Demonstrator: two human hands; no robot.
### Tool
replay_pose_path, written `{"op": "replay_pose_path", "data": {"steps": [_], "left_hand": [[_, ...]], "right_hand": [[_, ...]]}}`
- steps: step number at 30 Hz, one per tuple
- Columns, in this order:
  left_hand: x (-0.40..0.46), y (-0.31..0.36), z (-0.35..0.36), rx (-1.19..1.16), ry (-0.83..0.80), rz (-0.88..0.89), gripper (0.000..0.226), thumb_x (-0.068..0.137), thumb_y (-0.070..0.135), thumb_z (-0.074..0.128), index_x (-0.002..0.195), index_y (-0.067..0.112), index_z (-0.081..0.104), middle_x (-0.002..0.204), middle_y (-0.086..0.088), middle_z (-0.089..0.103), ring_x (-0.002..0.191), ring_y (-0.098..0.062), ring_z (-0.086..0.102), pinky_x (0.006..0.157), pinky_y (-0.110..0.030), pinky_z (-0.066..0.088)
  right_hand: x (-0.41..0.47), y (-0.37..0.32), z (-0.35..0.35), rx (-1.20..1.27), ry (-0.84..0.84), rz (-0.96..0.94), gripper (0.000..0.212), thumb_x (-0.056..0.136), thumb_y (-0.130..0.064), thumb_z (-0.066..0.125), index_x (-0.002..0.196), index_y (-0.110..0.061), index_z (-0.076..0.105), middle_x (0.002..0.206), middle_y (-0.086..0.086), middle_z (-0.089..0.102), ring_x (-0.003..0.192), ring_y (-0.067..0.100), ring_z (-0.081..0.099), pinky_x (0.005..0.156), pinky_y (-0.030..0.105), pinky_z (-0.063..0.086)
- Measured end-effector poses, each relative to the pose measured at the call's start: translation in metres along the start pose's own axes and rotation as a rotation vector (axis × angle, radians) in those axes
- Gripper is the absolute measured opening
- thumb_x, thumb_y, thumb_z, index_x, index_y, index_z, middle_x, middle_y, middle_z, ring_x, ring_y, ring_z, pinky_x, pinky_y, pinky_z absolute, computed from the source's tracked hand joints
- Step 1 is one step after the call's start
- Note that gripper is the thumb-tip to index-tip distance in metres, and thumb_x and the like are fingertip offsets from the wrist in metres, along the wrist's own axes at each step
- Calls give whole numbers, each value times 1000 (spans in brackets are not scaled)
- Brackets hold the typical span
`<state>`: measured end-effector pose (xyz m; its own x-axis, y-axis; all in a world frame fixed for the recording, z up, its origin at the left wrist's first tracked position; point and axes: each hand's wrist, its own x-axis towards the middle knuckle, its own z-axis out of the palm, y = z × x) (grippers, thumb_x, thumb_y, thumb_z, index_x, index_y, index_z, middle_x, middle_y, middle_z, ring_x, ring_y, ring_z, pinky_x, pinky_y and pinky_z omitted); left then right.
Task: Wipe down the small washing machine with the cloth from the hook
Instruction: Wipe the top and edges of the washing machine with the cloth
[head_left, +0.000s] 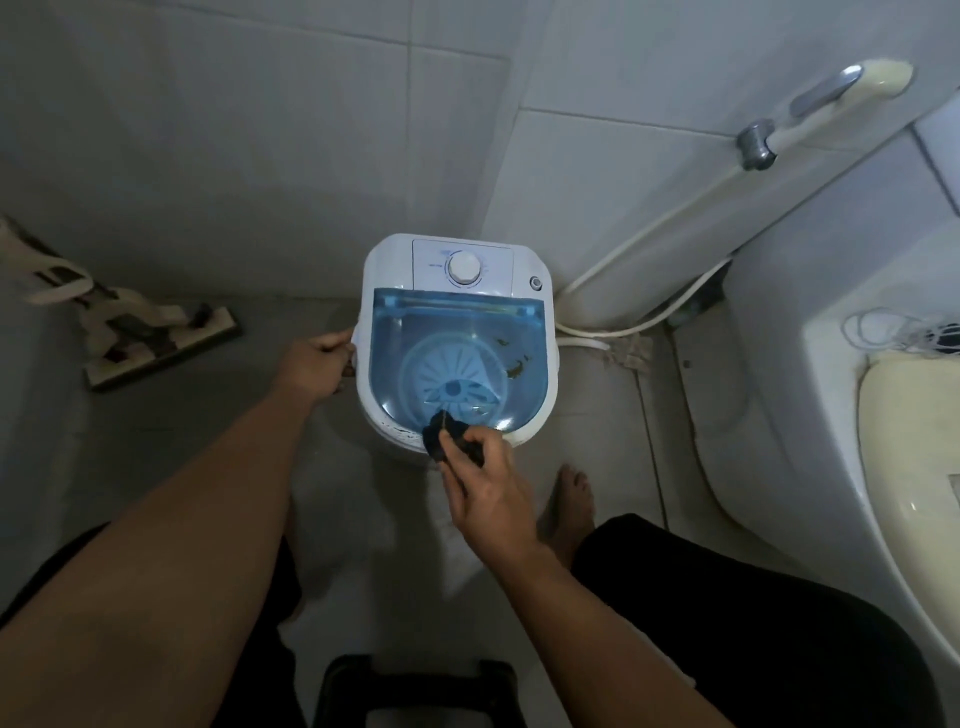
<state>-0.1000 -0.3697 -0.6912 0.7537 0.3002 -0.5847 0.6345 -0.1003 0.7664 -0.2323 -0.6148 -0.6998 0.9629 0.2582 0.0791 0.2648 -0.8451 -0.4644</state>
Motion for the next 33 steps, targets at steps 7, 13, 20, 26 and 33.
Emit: {"op": "replay_pose_path", "data": {"steps": [7, 13, 20, 26, 33], "left_hand": [[-3, 2, -9, -22, -42, 18, 32, 97, 13, 57, 127, 17, 65, 100, -6, 70, 69, -7, 62, 68, -25, 51], [7, -7, -17, -99, -110, 8, 31, 93, 20, 63, 124, 21, 68, 82, 3, 71, 54, 6, 65, 56, -19, 46], [16, -12, -23, -224, -211, -23, 28, 91, 20, 66, 118, 25, 70, 89, -2, 73, 68, -4, 65, 72, -24, 49], [22, -15, -26, -188, -232, -34, 26, 93, 21, 62, 117, 23, 70, 94, -7, 70, 61, -1, 62, 54, -17, 42], [21, -11, -25, -179, -205, -1, 31, 92, 15, 64, 123, 13, 68, 101, -12, 72, 51, 8, 64, 42, -8, 40]], "right_hand": [[34, -32, 15, -97, -81, -202, 38, 99, -31, 58, 136, -21, 59, 121, 11, 56, 100, 27, 57, 63, 39, 58], [53, -56, 28, -114, -94, -235, 36, 100, -30, 56, 135, -22, 61, 121, 10, 56, 97, 28, 57, 64, 38, 57], [92, -71, 27, -132, -133, -204, 38, 98, -31, 60, 136, -27, 60, 121, 7, 52, 100, 27, 56, 63, 41, 57], [161, -64, 15, -186, -177, -290, 33, 97, -34, 61, 129, -27, 67, 115, 7, 56, 98, 30, 58, 64, 42, 56], [263, -64, 1, -309, -230, -340, 34, 101, -37, 55, 131, -28, 65, 121, 11, 54, 103, 36, 60, 77, 46, 56]]}}
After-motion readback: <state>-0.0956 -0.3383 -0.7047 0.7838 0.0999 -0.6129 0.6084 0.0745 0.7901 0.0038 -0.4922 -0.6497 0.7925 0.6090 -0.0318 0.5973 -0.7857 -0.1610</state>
